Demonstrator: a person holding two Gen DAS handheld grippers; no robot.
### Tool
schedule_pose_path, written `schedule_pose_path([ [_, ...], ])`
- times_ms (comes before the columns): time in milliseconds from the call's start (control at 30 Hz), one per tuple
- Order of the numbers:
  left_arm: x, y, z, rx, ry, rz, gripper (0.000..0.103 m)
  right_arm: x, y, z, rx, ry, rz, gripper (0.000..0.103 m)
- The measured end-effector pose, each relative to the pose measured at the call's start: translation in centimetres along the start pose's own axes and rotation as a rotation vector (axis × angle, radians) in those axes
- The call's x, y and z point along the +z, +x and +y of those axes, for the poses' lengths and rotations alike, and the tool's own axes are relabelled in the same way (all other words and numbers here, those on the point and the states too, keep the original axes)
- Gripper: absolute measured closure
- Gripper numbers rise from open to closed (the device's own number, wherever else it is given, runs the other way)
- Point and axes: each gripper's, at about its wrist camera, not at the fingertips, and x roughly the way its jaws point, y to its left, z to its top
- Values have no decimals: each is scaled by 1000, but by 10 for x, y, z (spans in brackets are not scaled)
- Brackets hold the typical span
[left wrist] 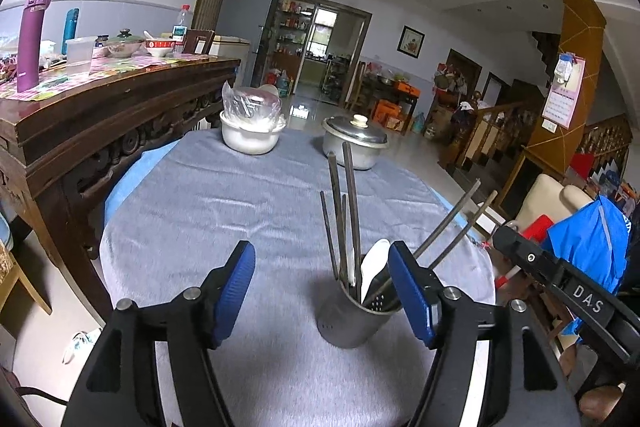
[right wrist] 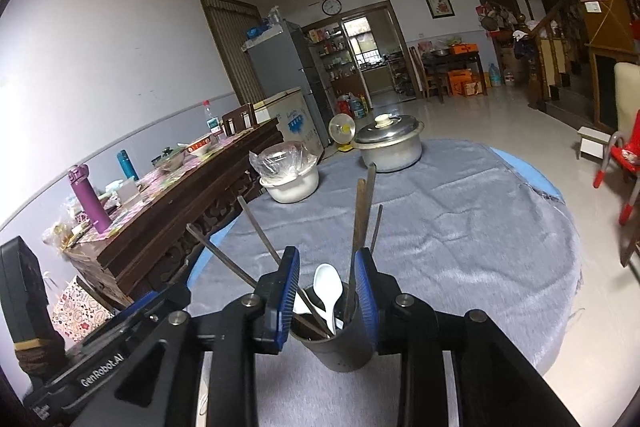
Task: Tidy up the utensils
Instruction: 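Open the right tool and withdraw it from the cup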
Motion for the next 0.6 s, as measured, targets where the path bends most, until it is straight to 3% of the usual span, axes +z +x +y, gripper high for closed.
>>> schedule_pose_path([
  [333, -6, -5, -2, -3, 38, 11, 30, -8, -4, -14, -44, 17, 14, 72],
  [600, -9, -2, 6, 10, 38, 29, 29, -23, 6, -28, -65, 50, 89, 72],
])
